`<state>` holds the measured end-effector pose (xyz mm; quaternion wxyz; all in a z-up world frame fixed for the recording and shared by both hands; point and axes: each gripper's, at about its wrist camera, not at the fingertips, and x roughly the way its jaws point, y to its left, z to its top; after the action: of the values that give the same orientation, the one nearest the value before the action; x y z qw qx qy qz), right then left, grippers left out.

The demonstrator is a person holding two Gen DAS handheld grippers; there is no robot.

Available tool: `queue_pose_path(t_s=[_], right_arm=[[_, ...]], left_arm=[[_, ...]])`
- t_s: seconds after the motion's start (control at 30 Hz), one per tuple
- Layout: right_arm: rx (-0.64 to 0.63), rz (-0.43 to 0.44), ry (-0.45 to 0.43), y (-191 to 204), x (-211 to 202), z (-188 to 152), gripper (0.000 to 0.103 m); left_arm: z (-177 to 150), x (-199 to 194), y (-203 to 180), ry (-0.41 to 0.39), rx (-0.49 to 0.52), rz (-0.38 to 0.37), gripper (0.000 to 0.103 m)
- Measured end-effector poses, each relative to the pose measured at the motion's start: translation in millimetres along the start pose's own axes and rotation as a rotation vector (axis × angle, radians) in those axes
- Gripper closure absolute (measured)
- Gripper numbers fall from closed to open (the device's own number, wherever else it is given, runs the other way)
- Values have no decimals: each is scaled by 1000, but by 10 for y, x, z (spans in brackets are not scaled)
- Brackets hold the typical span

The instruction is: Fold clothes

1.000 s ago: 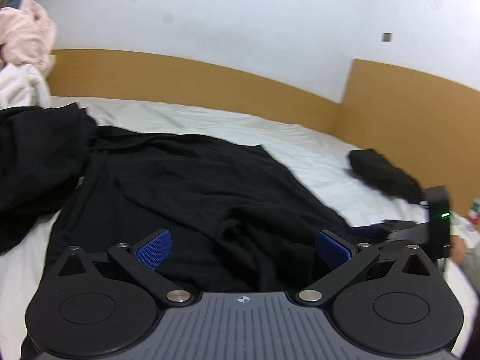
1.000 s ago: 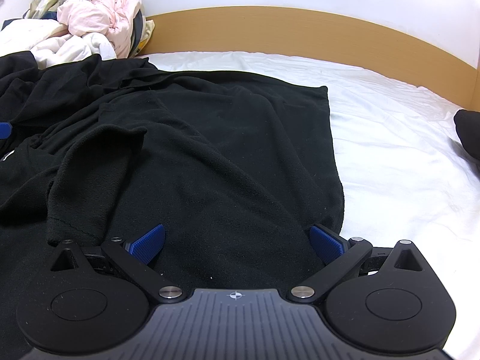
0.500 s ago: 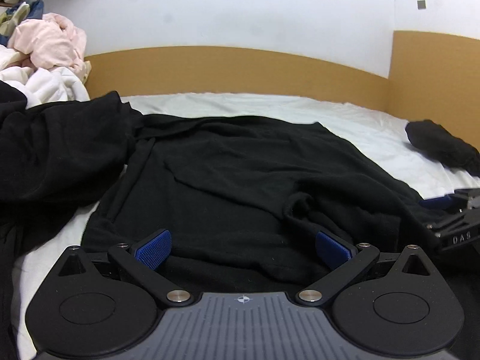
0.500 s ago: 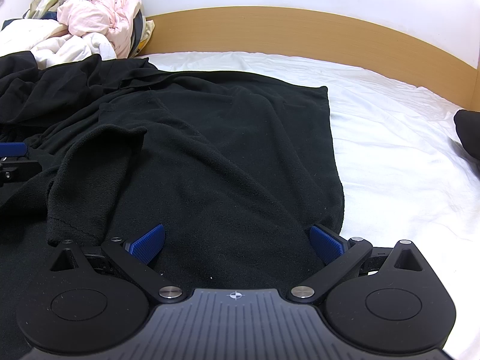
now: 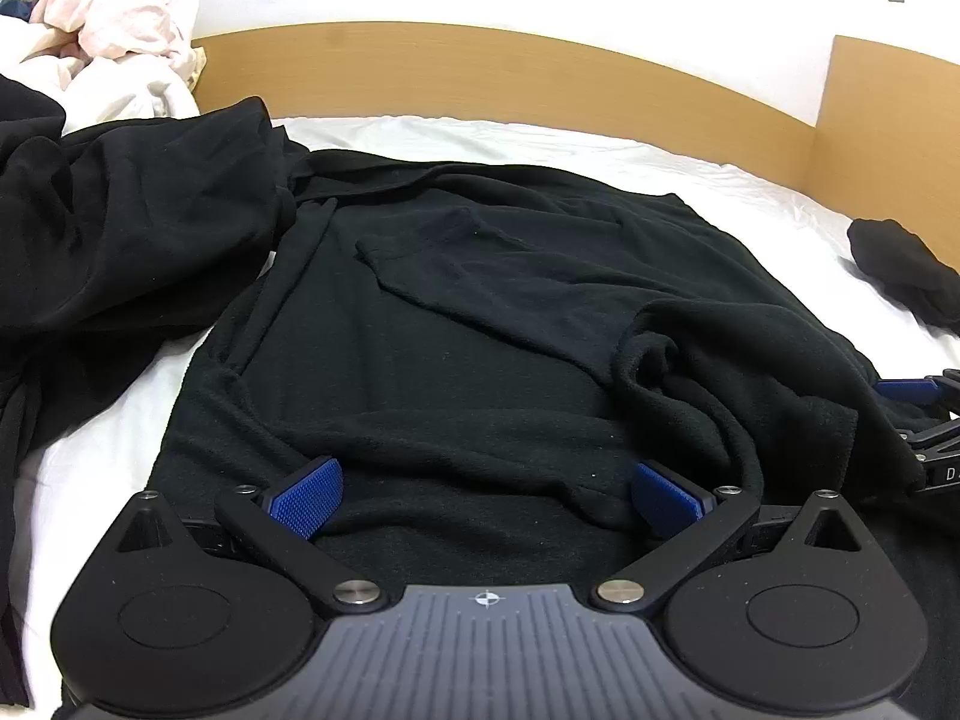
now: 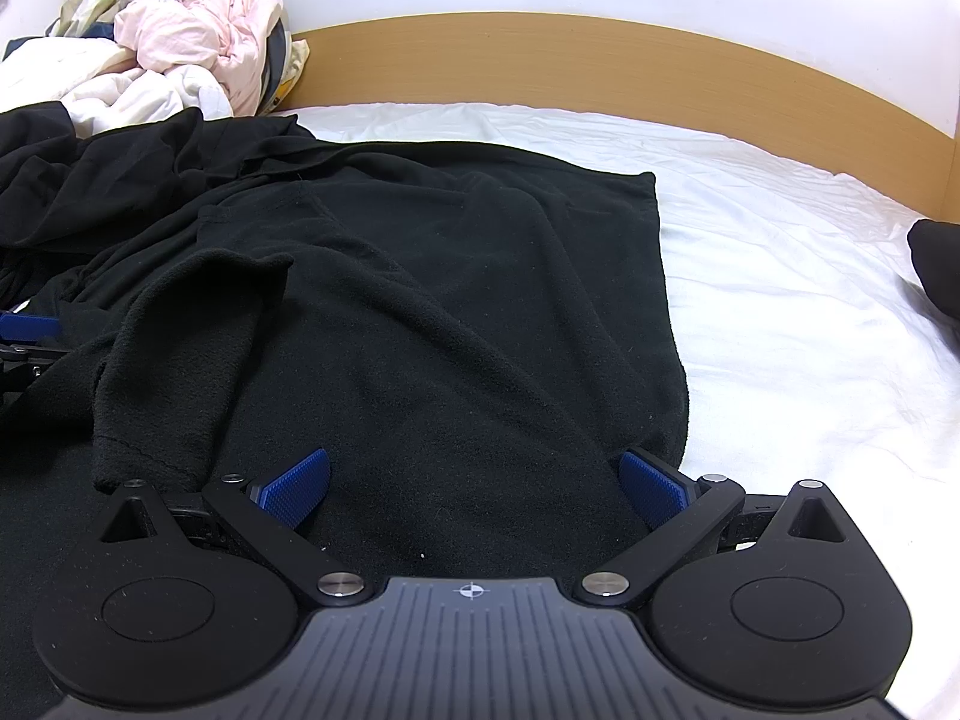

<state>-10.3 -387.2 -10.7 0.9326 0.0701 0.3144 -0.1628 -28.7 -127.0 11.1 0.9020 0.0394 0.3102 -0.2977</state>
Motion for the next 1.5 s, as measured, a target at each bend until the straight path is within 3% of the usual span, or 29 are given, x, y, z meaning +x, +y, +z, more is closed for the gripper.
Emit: queue_pose_path(t_s=[0.3,0.53,0.83,1.07,1.27,1.3,1.4,1.5], right_arm=[[1,0,2,3,0,15,0],[0,-1,1,7,1,14,0],[1,0,1,-7,2,77,0],[0,0,1,-19,0,125,0],[16,-4,7,-51,-1,186,0],[31,-21,2,-54,-24,197,1],[59,-41,-73,-60,-265,275,25],[13,119,-103,63,-527,425,26]], left_arm=[[-31,-52,117,-36,-79,-24,1],[-7,1,-9,-8,-16,31,1],[-19,-37,41,-17,-46,42,1],[-59,-129,170,-48,-122,15,1],[-55,-138,184,-50,-129,7,1],[-58,-144,202,-54,-138,-1,1],[-77,-174,264,-73,-174,-20,1],[-83,-182,291,-79,-193,-30,1]])
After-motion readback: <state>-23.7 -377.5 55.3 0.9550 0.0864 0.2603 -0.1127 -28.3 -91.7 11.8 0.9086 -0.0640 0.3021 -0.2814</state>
